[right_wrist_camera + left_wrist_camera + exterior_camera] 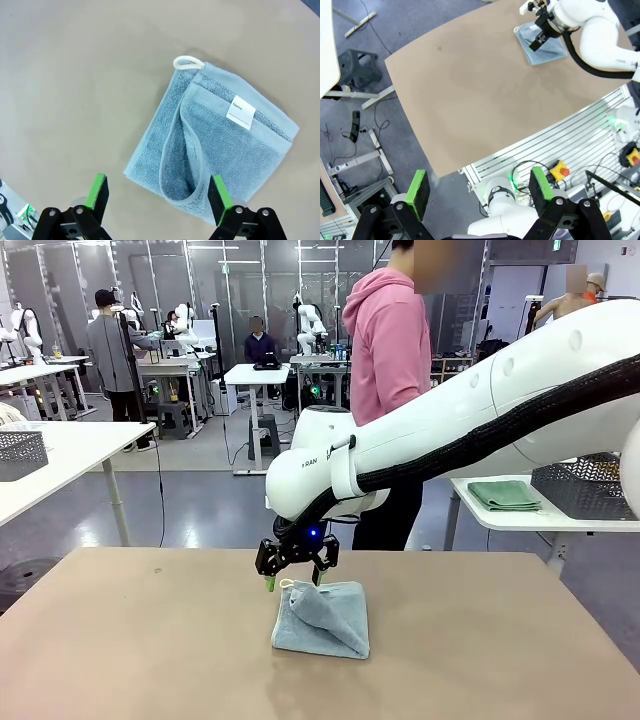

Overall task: Fold the towels and place them in the basket.
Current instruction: Place the folded Towel with hook on the right side of the table.

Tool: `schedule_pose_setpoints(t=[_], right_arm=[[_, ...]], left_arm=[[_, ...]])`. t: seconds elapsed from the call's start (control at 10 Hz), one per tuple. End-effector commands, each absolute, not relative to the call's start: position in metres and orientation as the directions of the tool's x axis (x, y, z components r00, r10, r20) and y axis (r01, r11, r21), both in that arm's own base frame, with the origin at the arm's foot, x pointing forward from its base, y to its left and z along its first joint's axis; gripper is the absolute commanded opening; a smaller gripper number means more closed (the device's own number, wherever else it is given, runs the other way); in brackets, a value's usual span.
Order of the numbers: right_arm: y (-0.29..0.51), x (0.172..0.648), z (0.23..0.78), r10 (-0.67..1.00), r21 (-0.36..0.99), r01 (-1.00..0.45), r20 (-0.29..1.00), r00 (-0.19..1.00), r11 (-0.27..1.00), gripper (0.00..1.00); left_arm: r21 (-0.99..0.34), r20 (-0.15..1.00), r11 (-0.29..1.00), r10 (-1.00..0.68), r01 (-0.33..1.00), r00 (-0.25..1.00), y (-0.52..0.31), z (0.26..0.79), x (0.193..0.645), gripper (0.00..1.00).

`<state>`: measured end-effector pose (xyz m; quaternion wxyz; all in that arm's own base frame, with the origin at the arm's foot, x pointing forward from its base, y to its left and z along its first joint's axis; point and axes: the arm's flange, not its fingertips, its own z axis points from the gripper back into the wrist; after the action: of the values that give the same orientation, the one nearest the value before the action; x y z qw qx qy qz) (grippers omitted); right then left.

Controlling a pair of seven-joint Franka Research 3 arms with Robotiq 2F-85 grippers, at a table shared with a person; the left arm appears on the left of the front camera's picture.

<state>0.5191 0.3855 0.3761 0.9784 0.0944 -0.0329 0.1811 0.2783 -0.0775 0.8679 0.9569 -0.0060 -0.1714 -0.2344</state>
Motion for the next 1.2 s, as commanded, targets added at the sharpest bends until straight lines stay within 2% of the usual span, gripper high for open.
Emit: schedule_pose_setpoints(t=[0.0, 0.4, 0.6, 0.8, 1.1], right_arm=[[0.386, 0.52, 0.376, 0.349, 0.174, -0.361, 0.098, 0.932, 0.916, 1.0], [0.386, 0.519, 0.376, 0.348, 0.173, -0.361, 0.099, 0.932, 0.917, 1.0], [0.341, 0.469, 0.421, 0.349, 0.193, -0.375, 0.157, 0.924, 0.906, 1.0], [0.272, 0.44, 0.429, 0.275, 0.319, -0.338, 0.228, 0.934, 0.885, 1.0], [0.19, 0.44, 0.403, 0.188, 0.512, -0.29, 0.242, 0.952, 0.809, 1.0]], left_arm=[[0.071, 0.33, 0.886, -0.455, 0.459, 0.827, -0.075, 0.867, 0.275, 1.0], [0.071, 0.33, 0.886, -0.455, 0.459, 0.827, -0.075, 0.867, 0.275, 1.0], [0.071, 0.33, 0.886, -0.455, 0.459, 0.827, -0.075, 0.867, 0.275, 1.0], [0.071, 0.33, 0.886, -0.455, 0.459, 0.827, -0.075, 0.867, 0.275, 1.0], [0.071, 0.33, 0.886, -0.455, 0.459, 0.827, -0.075, 0.867, 0.275, 1.0]])
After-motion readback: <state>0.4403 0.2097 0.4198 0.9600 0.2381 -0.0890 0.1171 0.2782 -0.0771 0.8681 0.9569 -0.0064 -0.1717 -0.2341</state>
